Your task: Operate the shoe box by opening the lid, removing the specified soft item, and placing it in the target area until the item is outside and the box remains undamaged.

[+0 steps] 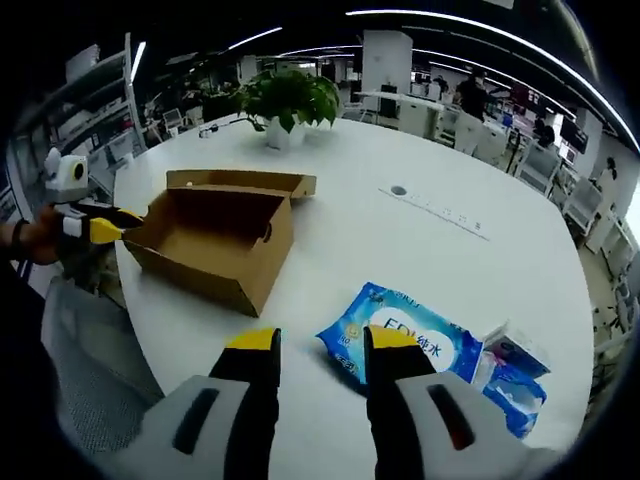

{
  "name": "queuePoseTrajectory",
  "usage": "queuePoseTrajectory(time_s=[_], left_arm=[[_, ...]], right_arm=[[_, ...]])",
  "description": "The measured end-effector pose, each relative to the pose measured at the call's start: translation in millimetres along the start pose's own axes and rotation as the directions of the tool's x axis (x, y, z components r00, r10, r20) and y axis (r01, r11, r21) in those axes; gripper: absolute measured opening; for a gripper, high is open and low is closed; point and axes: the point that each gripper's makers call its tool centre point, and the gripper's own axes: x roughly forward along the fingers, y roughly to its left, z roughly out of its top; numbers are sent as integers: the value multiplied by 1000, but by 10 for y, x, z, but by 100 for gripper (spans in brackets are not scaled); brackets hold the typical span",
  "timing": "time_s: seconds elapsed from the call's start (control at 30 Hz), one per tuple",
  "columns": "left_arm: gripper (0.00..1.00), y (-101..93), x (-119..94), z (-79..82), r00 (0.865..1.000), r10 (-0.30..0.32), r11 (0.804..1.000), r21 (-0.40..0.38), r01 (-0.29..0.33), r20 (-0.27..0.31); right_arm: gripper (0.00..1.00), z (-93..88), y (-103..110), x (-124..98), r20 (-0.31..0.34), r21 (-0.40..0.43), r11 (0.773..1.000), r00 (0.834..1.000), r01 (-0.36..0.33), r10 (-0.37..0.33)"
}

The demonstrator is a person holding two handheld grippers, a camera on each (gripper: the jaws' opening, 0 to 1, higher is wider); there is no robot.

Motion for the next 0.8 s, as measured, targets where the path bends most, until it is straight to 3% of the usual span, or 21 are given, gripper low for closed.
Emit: queuePoseTrajectory(time_s=[0.23,0.8], left_arm=[[39,157,-65,63,999,10,996,87,-7,-38],[39,407,-85,68,996,40,990,138,-29,-82]], right_arm=[[30,-94,145,-14,18,34,999,1000,5,-6],[32,-385,317,-32,9,66,998,1000,-4,4]])
